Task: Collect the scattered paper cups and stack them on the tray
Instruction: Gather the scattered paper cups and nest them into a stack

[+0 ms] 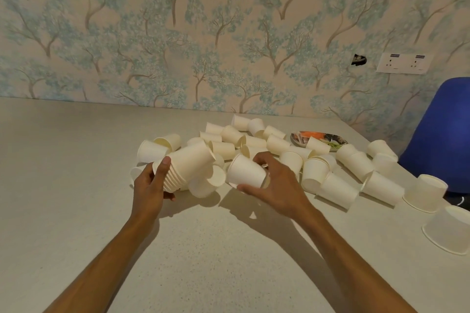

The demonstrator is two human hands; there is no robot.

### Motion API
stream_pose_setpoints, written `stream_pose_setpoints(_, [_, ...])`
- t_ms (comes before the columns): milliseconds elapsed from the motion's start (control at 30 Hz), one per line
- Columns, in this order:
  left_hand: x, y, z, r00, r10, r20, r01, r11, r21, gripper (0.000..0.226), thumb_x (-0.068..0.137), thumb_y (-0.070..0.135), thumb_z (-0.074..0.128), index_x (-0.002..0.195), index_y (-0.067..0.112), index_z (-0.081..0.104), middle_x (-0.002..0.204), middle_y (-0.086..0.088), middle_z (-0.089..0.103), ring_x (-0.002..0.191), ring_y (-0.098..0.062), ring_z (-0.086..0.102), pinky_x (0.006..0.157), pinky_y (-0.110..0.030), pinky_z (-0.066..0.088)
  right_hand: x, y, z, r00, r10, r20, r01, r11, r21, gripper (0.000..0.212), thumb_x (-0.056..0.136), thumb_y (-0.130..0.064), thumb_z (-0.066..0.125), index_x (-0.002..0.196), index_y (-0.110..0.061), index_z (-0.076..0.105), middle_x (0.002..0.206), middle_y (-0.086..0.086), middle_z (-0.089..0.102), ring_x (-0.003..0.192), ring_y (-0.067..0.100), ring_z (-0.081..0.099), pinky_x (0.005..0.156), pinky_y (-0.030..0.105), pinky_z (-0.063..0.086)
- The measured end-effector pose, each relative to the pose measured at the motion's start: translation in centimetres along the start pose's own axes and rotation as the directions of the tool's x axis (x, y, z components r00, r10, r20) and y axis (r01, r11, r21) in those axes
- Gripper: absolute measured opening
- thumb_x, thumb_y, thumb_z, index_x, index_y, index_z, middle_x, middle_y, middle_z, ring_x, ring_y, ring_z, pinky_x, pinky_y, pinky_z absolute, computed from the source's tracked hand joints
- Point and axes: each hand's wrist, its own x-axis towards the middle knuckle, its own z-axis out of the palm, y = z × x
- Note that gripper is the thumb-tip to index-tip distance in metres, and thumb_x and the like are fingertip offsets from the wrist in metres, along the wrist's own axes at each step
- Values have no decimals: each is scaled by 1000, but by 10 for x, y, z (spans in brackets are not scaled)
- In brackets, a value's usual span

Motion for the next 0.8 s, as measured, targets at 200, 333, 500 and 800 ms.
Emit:
stream_pose_setpoints(200, [1,-3,-1,1000,8,6,-8,1000,2,66,77,60,52,129,20,53,112,-6,65,98,-28,64,54,-29,57,10,-6,-20,994,73,-79,-35,913,406,60,63,-50,86,115,-33,60,113,-13,62,99,5,60,67,14,50])
stream_pose_setpoints(333, [-5,-2,4,997,33,71,-31,999,-28,42,79,54,56,116,34,55,106,6,66,95,-19,65,51,-22,57,20,-29,-11,993,79,-88,-17,833,553,64,59,-52,87,112,-34,57,110,-14,66,98,3,63,71,17,52])
stream_pose_setpoints(500, [-8,0,7,992,37,122,-30,998,-57,34,82,58,60,110,38,59,106,5,67,94,-20,67,56,-30,60,22,-52,20,998,-19,56,-11,868,497,53,70,-55,79,118,-51,55,110,-33,62,100,-10,59,75,9,48])
stream_pose_setpoints(800, [3,4,-4,999,-46,13,47,993,-111,67,71,63,55,122,22,57,110,-9,67,96,-27,67,57,-30,61,-22,-48,83,972,70,223,-79,996,32,92,65,-83,59,141,-45,27,135,-16,52,114,8,57,90,30,50])
